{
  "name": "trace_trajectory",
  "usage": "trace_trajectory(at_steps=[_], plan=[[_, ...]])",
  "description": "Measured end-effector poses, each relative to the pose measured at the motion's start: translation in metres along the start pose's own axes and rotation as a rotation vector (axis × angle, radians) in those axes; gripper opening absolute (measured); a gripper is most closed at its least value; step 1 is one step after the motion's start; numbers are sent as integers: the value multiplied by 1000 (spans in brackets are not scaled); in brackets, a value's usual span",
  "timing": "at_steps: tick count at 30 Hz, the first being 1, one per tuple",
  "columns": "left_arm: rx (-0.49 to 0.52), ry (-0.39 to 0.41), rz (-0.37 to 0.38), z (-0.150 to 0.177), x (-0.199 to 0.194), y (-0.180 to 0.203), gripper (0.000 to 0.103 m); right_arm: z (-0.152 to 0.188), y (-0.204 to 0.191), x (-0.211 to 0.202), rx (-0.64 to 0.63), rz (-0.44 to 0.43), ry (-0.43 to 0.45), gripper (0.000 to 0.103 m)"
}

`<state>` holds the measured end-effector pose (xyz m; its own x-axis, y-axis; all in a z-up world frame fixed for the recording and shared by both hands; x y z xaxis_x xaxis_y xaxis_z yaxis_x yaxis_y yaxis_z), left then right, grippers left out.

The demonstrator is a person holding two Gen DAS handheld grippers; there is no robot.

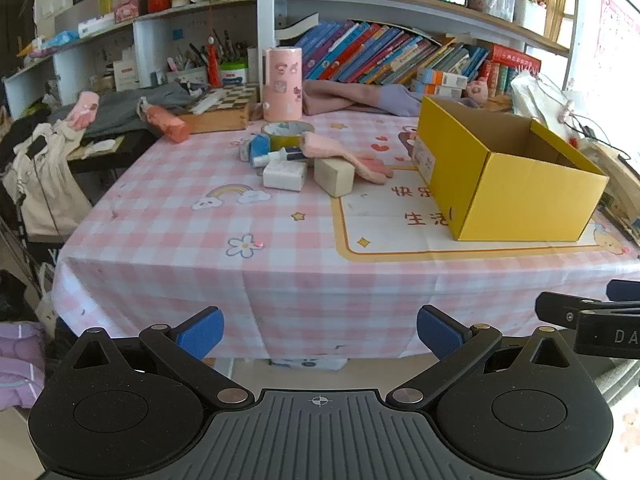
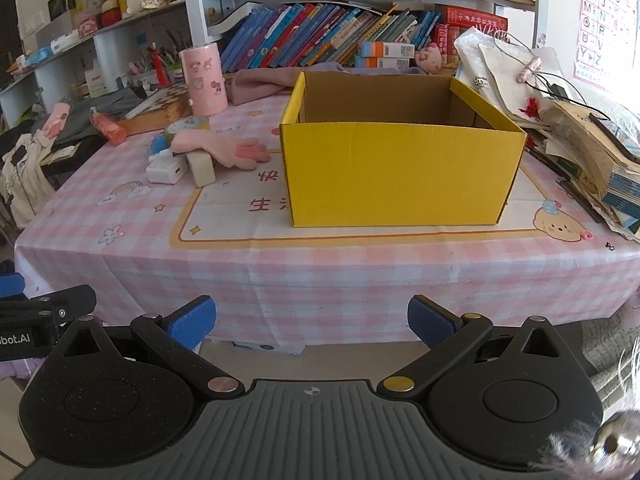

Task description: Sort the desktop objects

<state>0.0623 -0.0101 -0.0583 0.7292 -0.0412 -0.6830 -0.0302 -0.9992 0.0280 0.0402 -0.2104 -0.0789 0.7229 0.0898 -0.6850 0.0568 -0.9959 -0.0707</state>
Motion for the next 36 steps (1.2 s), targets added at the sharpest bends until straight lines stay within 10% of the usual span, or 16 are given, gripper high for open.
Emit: trace_trajectory(at_steps=[36], plan=[[20,-11,8,-1,4,0,103,-4,-4,2,-20,-9,8,103]])
Point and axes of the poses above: each gripper's, at about its wrist camera, not at the fingertips, and x roughly the way its jaws point, y to its right, z to its underside, the point moved 9 cm from there along x, roughly the way its jaws point, and after that the axes turned 1 degree about -y, right-handed, at the moved point
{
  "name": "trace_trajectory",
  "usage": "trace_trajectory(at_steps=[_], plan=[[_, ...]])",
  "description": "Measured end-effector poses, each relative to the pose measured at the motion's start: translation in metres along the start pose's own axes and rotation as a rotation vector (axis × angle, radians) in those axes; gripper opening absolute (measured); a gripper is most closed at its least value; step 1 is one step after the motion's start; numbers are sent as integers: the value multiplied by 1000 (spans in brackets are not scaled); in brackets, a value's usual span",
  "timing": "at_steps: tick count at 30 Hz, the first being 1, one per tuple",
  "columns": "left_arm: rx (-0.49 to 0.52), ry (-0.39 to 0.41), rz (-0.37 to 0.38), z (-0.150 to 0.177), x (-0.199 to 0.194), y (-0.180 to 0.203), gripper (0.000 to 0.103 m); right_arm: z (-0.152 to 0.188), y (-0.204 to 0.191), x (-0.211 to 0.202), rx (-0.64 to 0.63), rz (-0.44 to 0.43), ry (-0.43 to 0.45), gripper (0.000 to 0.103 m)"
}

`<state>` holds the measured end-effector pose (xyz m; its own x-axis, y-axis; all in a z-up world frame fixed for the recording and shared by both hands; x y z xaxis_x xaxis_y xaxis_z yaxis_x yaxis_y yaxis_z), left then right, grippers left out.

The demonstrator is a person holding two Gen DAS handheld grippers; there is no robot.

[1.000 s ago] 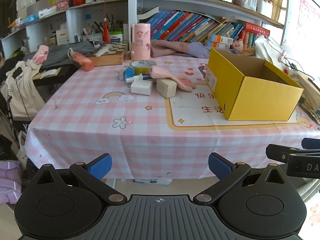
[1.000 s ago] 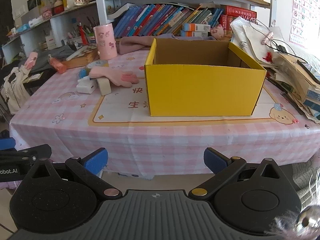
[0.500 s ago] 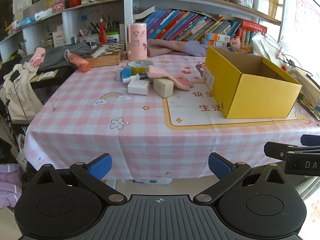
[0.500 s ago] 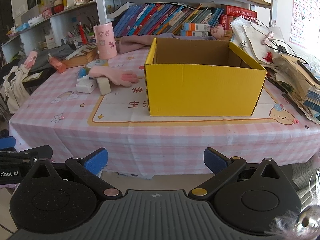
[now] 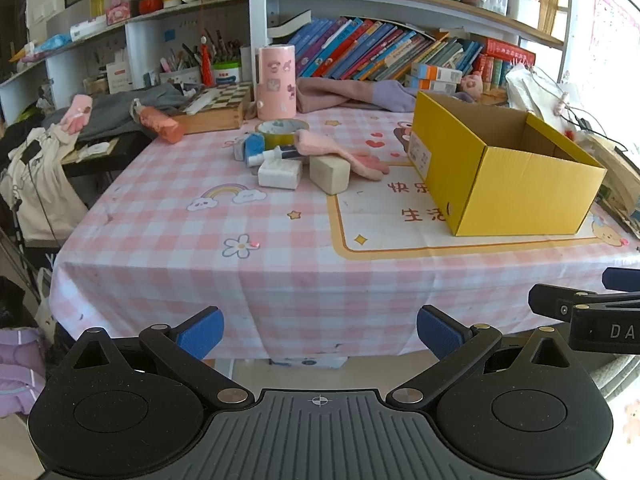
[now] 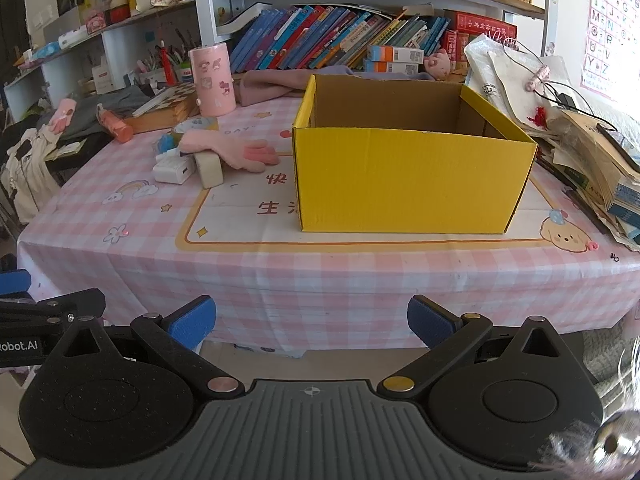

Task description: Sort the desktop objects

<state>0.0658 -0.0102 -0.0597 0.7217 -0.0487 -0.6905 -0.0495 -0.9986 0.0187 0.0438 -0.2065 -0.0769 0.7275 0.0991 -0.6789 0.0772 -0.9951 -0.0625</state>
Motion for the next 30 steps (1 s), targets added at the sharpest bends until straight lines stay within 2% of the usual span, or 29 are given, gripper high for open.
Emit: trace_trajectory(at_steps=[14,30], plan=[[-4,-7,20,0,5,-2,103,-3,-8,1,-30,-13,7,103],[37,2,40,-3,8,2,103,-6,-5,4,-2,3,9,103]])
Point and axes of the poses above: each gripper's, at about its wrist camera, not at the fingertips, and x roughly the way its jaws point, y to its right, z to its underside, the point moved 9 cm from there along x, roughly the way its jaws point, and after that the axes turned 1 degree about -y, right-handed, at the moved point
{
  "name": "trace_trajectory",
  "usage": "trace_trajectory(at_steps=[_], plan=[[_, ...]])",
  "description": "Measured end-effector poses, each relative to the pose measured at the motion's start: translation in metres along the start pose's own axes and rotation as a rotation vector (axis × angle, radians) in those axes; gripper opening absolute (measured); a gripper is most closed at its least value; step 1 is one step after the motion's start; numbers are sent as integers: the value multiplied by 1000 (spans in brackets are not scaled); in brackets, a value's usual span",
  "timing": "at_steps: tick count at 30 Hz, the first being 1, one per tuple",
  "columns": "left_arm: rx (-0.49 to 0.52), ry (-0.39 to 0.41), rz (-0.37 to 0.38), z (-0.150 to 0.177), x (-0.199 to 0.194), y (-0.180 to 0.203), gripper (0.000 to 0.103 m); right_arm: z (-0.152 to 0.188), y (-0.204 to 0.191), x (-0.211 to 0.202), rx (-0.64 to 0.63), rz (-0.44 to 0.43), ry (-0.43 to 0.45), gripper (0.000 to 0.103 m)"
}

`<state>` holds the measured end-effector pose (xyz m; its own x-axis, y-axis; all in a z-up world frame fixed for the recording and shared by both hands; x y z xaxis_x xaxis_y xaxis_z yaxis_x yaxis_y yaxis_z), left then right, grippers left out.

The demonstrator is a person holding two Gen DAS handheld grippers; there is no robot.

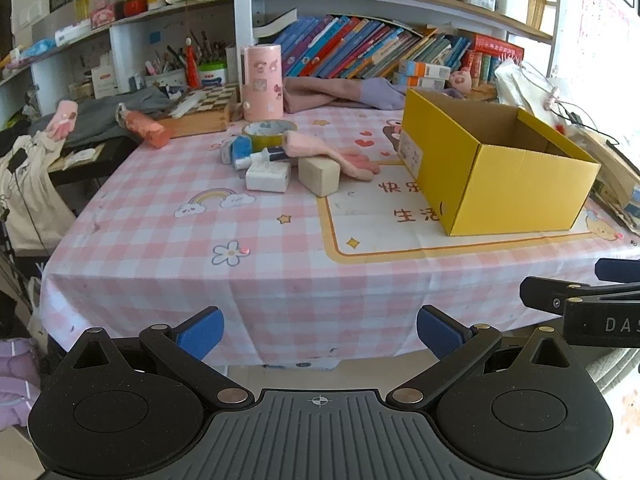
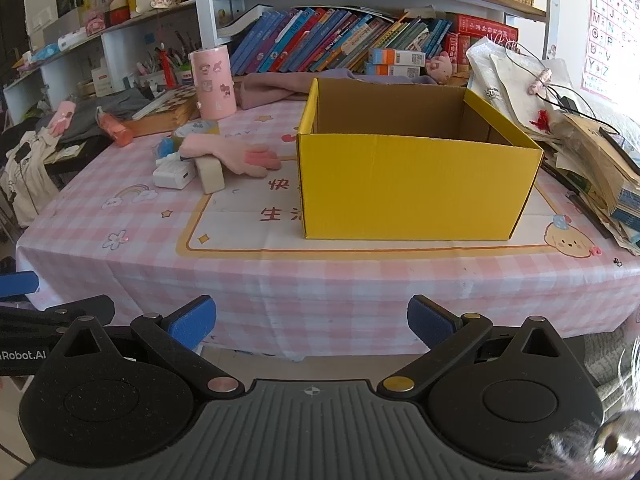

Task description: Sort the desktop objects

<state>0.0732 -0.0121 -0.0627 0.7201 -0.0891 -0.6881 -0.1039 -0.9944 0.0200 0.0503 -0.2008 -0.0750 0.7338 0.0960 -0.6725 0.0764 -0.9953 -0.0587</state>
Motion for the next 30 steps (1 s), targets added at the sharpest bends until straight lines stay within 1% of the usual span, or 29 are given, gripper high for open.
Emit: trace_trajectory(at_steps=[4,15,26,30], plan=[[1,6,30,-1,0,2,103,0,-1,2,1,-2,-4,103],[15,6,26,-4,2,1,103,-1,-3,1,-3,0,5,103],[-22,-12,-1,-2,6,-15,103,-4,-16,7,-29,-23,-13,103],[-25,-23,-1,-1,9,-19,103,-7,-22,9,-48,-34,-16,103]])
Point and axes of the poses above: each gripper's, at about its wrist camera, not at the fingertips, and x roughly the way its jaws point, y to its right, z to its underside, the point moved 9 cm from there along x, roughly the way its jaws point, and after that the axes turned 1 degree about -y, right-handed, at the moved point
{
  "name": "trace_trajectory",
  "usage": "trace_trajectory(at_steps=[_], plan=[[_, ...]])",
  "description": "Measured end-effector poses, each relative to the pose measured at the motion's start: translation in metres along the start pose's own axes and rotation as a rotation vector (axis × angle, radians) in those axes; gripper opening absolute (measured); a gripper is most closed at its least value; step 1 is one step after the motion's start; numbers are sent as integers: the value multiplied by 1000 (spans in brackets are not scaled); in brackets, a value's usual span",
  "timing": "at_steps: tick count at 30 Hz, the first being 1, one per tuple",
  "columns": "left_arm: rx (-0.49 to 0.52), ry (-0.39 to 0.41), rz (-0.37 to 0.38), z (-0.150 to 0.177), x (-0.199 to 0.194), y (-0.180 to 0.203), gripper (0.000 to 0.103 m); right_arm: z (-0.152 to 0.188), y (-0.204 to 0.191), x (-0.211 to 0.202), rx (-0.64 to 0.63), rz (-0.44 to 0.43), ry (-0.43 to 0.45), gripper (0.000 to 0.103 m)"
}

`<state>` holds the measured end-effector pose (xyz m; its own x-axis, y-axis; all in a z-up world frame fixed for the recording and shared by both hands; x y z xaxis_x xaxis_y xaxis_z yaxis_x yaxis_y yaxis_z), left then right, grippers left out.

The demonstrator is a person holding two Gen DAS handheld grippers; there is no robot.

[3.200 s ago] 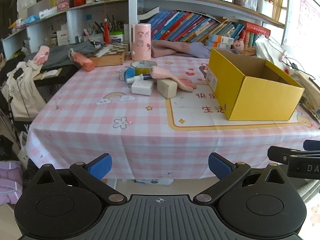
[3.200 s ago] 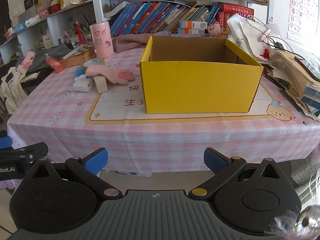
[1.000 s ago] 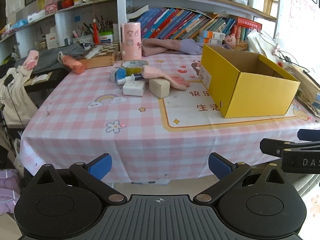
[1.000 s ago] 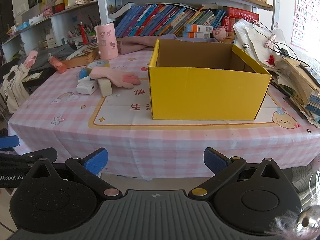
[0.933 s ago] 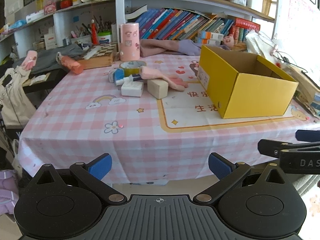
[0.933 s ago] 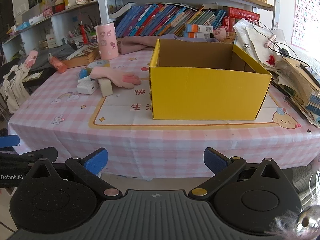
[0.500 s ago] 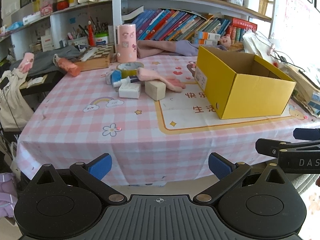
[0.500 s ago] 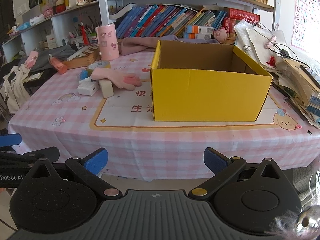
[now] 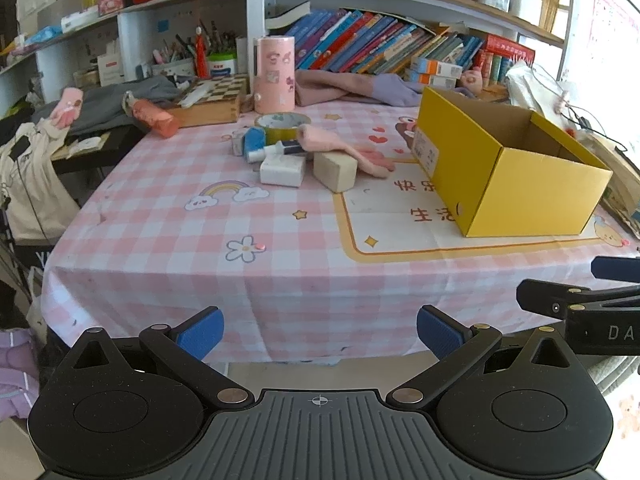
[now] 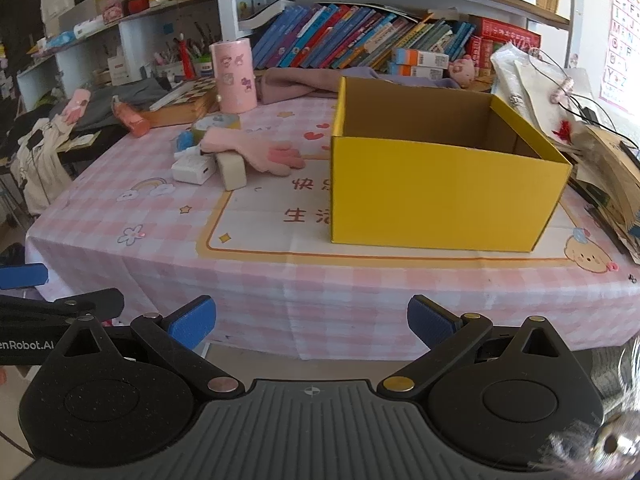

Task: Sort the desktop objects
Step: 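Move both tools toward the white adapter and pink sock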

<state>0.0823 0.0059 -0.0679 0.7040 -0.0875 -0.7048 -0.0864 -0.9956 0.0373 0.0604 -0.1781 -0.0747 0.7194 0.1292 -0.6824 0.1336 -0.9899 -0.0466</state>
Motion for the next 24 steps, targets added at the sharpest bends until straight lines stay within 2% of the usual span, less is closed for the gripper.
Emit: trace_trajectory(at_steps=[10,18,21,24], plan=[[-58,-11,-72,2,-1,-30,103,-12,-33,19,-71,-84,-16,103],[-103,24,-119,-5,-2,-49,103,-24,-55,32,-140,-147,-3,102],[-115,42,-121,-11,0,-52,103,-28,-61,34,-166,-170,21,100],[-104,46,-130,-15,3,-55,103,-34,-65,32,-181,-181,64,91]])
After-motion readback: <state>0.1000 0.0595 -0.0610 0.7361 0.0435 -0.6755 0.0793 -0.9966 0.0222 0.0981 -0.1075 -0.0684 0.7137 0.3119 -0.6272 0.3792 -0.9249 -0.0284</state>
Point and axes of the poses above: each gripper's, at about its wrist camera, not at the fingertips, and x roughly the way its jaws point, y to its right, z to its underside, the point moved 9 cm from there along x, roughly the way its jaws point, and after that the axes turned 1 degree about -y, right-handed, at the moved point
